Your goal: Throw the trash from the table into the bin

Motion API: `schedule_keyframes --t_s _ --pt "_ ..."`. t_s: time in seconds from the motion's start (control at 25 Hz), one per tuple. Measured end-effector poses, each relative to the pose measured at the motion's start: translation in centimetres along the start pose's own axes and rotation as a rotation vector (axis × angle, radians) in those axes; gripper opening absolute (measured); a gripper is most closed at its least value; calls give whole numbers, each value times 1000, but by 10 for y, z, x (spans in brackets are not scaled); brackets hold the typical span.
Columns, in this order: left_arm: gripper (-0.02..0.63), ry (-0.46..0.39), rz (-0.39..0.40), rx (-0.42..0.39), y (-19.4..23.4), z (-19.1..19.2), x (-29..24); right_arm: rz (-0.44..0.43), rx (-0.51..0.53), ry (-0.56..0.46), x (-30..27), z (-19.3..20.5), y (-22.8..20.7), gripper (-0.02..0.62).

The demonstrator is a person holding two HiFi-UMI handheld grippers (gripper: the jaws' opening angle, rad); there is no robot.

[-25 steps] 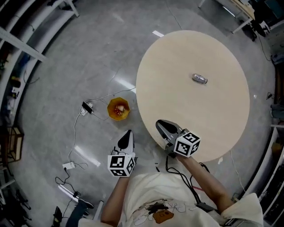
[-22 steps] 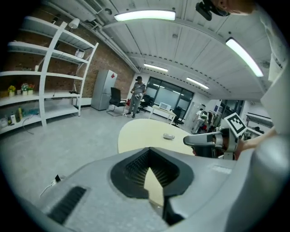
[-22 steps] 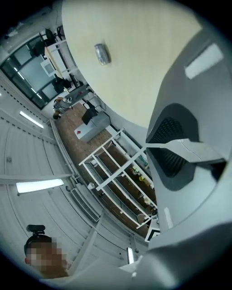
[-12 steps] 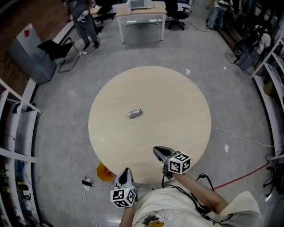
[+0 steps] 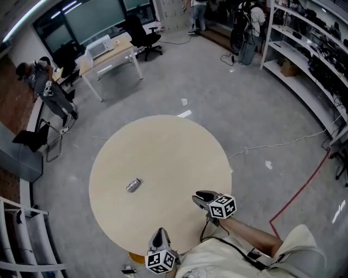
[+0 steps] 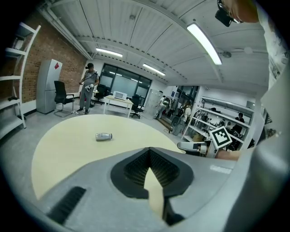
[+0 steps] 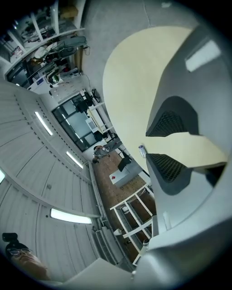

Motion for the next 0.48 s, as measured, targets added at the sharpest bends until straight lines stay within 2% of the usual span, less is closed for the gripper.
schedule_keyframes --t_s 0.28,0.48 --pt "6 -6 -22 4 -16 -7 -26 65 146 -13 7 -49 -55 165" --pt "6 14 -29 41 -19 -1 -35 61 378 42 -11 -82 -63 202"
Point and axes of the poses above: the fingertips, and each gripper's own axes: x backward along the fingers, y to its left, z out of its underside, the point moved 7 cm from there along x, backward along the fingers, and after that the axes turned 3 degrees about -x, right-handed, at the moved point
